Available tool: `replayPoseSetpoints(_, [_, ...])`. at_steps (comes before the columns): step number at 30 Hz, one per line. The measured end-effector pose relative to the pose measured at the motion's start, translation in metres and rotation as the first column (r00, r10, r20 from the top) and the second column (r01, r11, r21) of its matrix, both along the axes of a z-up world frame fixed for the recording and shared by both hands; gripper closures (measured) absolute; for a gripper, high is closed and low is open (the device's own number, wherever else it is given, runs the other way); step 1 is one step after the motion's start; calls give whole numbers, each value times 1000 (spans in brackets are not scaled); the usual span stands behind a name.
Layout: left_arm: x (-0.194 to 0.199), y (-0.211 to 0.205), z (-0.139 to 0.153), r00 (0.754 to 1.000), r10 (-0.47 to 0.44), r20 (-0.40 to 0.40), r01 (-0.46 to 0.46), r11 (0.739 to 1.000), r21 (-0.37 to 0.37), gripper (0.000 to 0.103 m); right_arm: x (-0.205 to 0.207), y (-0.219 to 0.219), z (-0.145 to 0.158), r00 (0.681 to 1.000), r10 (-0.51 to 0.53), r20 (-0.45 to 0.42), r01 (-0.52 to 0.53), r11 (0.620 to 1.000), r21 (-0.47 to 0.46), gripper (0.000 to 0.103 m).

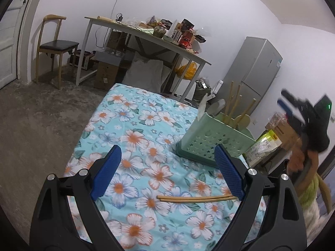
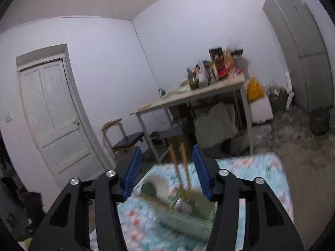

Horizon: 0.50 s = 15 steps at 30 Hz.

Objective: Organize utensils
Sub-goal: 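Drop the chopsticks into the holder with the right tool, open and withdraw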

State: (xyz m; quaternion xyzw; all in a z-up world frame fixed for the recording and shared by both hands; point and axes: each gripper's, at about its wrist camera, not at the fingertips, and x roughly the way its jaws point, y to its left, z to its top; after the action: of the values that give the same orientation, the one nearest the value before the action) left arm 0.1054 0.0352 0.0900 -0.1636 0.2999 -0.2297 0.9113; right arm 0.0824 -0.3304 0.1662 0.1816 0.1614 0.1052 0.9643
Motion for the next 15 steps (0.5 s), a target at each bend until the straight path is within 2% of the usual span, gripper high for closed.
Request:
replayPoseSetpoints(4, [-4, -11, -3, 1000, 6, -27, -5, 999, 49, 17, -23, 22, -40, 989, 18, -145, -18, 1000, 2, 48])
replayPoseSetpoints(7, [-6, -21, -11, 998, 25, -60, -17, 991, 130, 17, -40, 46, -83, 955, -10, -296, -2, 999, -40, 41])
replayPoseSetpoints(9, [-6, -28, -18, 995, 54, -78, -37, 978, 204, 17, -48, 55, -106, 926, -26, -376, 9, 999, -49, 38])
replayPoseSetpoints(10, [-6, -34, -24, 993, 73, -90, -46, 963, 266, 17, -52, 60, -117, 909, -31, -415, 10, 999, -54, 38])
replayPoseSetpoints(13, [-6, -45, -37, 989, 76, -128, -26, 936, 352, 17, -59, 69, -137, 870, -69, -489, 23, 995, -98, 38])
replayPoseSetpoints(15, [-6, -50, -45, 984, 76, -162, -10, 926, 376, 17, -62, 75, -142, 853, -82, -516, 16, 991, -130, 38])
